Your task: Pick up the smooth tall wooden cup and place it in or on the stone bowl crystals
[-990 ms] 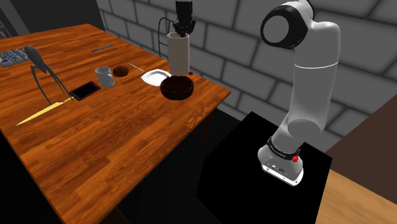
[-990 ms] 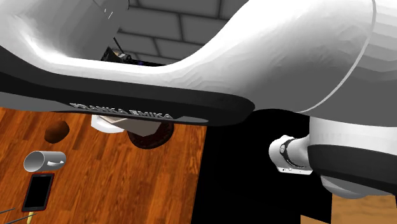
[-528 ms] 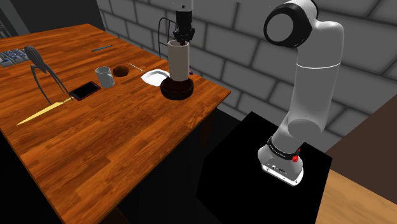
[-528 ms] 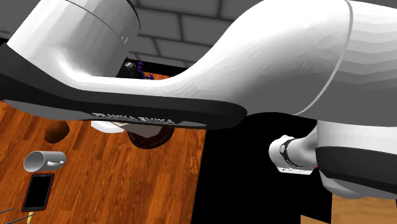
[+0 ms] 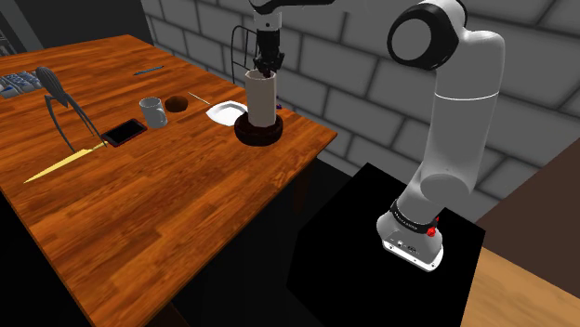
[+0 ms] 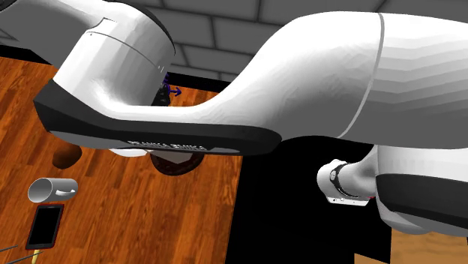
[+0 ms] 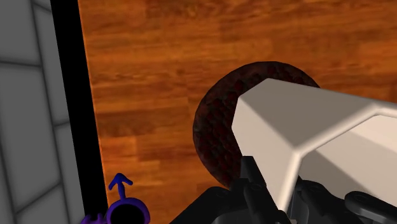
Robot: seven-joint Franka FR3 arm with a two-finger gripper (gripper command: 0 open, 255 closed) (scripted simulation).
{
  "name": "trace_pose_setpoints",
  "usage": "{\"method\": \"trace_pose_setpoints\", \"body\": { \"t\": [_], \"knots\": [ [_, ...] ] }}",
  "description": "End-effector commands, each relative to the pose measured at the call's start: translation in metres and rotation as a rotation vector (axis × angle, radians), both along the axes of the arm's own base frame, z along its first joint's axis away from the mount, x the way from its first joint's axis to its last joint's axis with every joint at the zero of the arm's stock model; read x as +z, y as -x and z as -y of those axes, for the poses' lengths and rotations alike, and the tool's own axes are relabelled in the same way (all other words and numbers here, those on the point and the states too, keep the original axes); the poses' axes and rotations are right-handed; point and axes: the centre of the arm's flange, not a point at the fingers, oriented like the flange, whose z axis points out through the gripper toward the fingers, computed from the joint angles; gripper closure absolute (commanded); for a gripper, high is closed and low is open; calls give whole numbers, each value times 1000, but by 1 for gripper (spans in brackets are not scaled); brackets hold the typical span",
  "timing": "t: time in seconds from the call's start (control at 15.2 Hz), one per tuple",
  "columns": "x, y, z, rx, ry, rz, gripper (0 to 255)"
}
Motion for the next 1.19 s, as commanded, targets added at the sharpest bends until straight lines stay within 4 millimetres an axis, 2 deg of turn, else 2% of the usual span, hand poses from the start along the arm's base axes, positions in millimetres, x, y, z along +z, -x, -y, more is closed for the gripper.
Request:
{"method": "trace_pose_setpoints", "body": {
  "t": [0.0, 0.33, 0.4, 0.73, 0.99, 1.12],
  "knots": [
    [-1, 0, 0, 0, 0, 2, 255],
    [-1, 0, 0, 0, 0, 2, 255],
    [-1, 0, 0, 0, 0, 2, 0],
    [-1, 0, 0, 0, 0, 2, 0],
    [49, -6, 1, 0, 0, 2, 0],
    [49, -6, 1, 0, 0, 2, 0]
  ]
}}
